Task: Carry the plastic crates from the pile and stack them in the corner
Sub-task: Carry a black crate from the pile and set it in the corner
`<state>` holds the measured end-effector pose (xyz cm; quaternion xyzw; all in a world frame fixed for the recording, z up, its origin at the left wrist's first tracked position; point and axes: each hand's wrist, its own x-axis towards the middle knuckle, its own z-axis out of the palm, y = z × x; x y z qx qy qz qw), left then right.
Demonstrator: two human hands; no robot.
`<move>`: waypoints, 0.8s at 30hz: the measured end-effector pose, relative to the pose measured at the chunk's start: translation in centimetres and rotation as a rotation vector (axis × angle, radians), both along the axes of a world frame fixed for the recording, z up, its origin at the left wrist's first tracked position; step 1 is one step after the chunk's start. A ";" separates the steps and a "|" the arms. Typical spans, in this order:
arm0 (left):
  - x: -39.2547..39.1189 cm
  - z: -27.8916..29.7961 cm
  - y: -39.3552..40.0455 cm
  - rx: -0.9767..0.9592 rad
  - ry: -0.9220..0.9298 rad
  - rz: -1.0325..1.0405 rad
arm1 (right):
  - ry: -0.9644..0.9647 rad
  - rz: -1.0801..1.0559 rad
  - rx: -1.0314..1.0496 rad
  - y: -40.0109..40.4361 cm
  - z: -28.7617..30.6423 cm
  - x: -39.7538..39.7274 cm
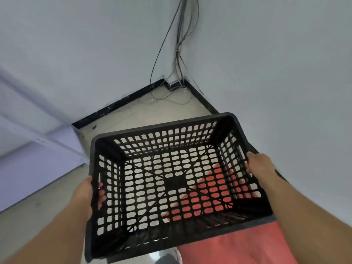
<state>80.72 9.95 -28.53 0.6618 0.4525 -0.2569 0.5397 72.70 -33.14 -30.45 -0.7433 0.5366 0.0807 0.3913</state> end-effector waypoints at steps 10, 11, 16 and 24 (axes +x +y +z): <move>7.0 -9.4 2.4 0.077 -0.038 0.243 | 0.001 0.150 -0.072 3.1 -10.4 13.9; 7.3 -10.7 2.3 0.075 -0.040 0.275 | -0.012 0.159 -0.071 2.9 -12.3 14.9; 9.2 -17.5 1.0 0.057 -0.055 0.414 | -0.057 0.295 -0.084 2.3 -19.3 19.9; 13.0 -25.7 -0.1 0.051 -0.093 0.473 | -0.082 0.475 -0.113 1.5 -27.0 26.7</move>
